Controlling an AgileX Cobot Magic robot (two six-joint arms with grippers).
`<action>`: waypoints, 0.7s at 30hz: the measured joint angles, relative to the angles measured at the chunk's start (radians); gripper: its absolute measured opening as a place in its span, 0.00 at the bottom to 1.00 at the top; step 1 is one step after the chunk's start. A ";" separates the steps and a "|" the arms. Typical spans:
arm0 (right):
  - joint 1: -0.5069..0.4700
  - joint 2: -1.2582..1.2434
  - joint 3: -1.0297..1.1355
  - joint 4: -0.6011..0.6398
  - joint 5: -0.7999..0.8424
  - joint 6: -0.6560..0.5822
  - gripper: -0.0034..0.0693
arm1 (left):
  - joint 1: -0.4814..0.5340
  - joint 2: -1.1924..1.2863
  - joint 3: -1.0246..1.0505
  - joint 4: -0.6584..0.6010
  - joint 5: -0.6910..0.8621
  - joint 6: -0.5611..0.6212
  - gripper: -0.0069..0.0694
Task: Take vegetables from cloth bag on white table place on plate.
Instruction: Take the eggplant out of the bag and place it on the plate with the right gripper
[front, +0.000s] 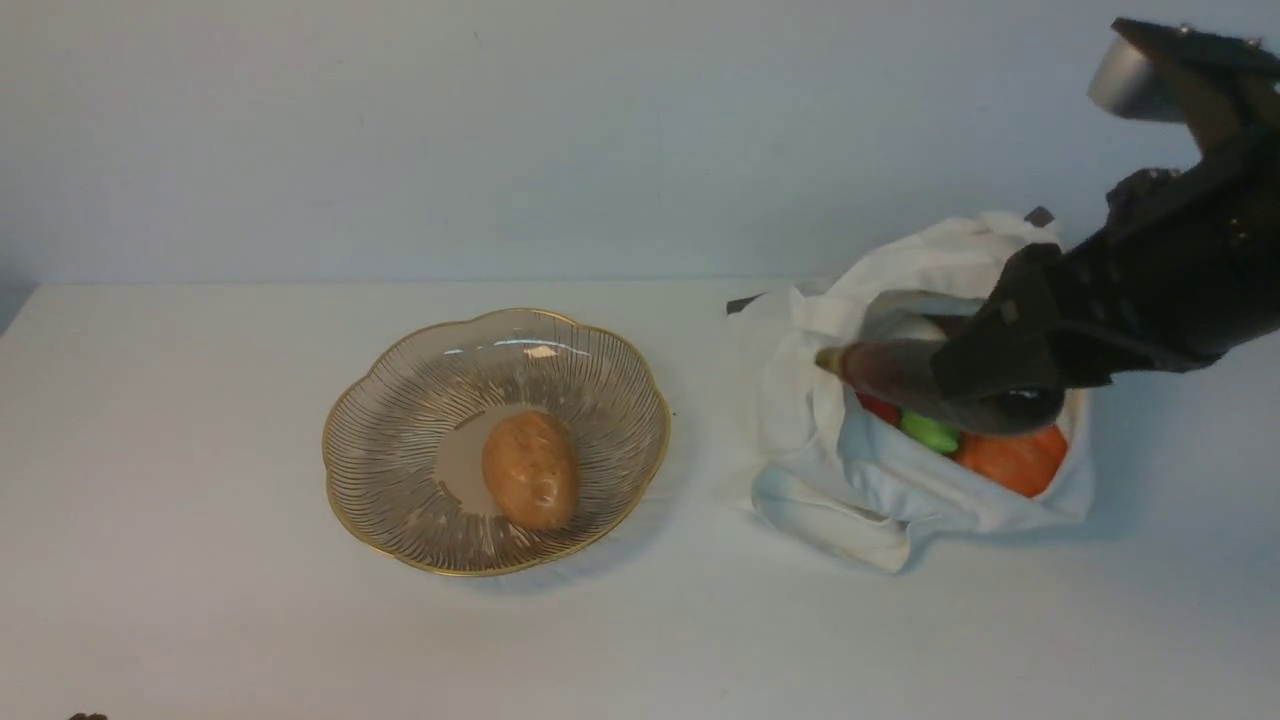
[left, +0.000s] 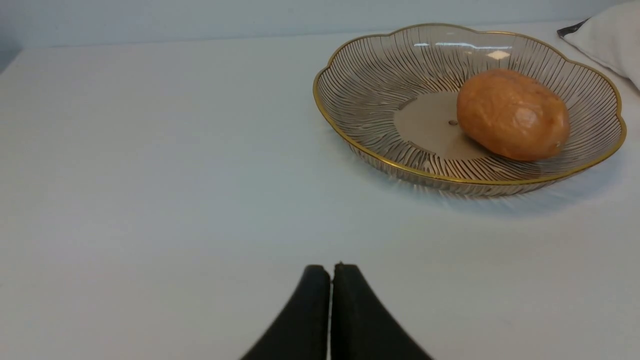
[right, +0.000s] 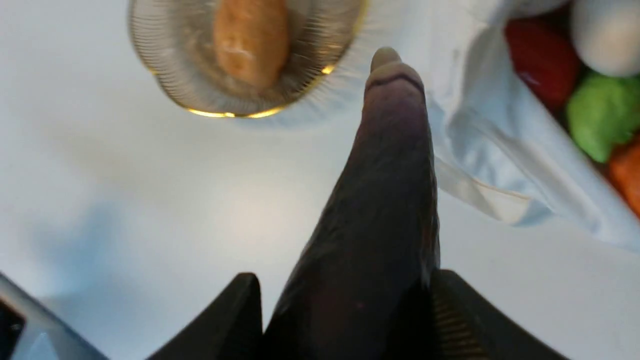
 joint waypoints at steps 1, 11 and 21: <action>0.000 -0.003 0.000 0.046 -0.006 -0.033 0.58 | 0.000 0.000 0.000 0.000 0.000 0.000 0.08; 0.189 0.176 -0.004 0.196 -0.274 -0.128 0.58 | 0.000 0.000 0.000 0.000 0.000 0.000 0.08; 0.302 0.516 -0.222 0.051 -0.536 -0.104 0.58 | 0.000 0.000 0.000 0.000 0.000 0.000 0.08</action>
